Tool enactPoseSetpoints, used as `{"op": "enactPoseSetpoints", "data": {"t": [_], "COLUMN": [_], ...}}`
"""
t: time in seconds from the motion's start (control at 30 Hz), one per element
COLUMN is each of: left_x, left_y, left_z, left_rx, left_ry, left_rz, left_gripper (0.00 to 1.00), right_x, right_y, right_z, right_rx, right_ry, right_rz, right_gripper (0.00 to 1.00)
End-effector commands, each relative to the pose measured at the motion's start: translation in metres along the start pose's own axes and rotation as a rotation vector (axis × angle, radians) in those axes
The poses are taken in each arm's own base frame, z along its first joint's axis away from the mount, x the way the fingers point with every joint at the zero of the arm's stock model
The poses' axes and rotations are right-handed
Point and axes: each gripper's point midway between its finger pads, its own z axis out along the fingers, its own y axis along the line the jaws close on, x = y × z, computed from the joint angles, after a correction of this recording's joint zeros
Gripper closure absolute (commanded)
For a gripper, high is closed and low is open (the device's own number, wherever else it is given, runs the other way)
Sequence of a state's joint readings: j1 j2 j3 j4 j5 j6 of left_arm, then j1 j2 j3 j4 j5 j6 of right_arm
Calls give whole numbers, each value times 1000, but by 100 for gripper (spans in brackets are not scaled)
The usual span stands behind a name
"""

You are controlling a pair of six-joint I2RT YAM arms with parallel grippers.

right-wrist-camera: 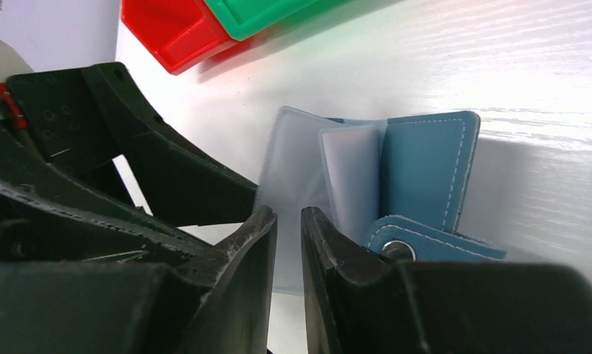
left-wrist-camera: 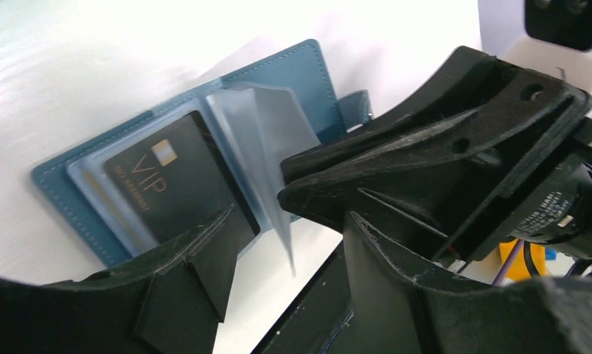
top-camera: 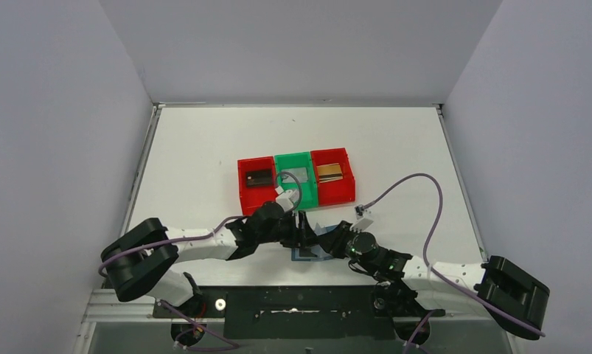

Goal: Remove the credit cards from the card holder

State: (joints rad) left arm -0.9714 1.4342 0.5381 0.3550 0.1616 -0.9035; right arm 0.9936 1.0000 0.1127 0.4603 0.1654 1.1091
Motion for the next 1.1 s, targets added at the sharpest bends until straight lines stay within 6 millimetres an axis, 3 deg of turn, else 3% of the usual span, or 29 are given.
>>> {"op": "enactPoseSetpoints", "data": {"t": [0.0,0.1,0.23,0.4,0.57,0.87,1.07], "left_x": [-16,-12,-6,-5,0,23,9], "left_y": [-51,-52,-58,-69,-57,-34,-43], "left_z": [6,12,22,33,50,82,74], "left_rx": [193,204,232,253,202,79,71], "left_ry": [-24,-1,32,48,60,143,94], "left_rz": [71,75,83,97,61,46,64], "left_gripper": [48,49,56,58,58,62,62], "right_x": [-18,-21,-28,-43,-56,-75,-82], "right_y": [-1,-23,-28,-32,-65,-60,-53], "right_z": [1,-2,-8,-19,-40,-56,-61], "right_rx": [34,160,234,278,463,484,479], "right_ry": [-79,-92,-102,-151,-233,-286,-294], "right_rz": [39,74,67,63,100,86,65], "right_gripper": [77,72,70,64,59,61,63]}}
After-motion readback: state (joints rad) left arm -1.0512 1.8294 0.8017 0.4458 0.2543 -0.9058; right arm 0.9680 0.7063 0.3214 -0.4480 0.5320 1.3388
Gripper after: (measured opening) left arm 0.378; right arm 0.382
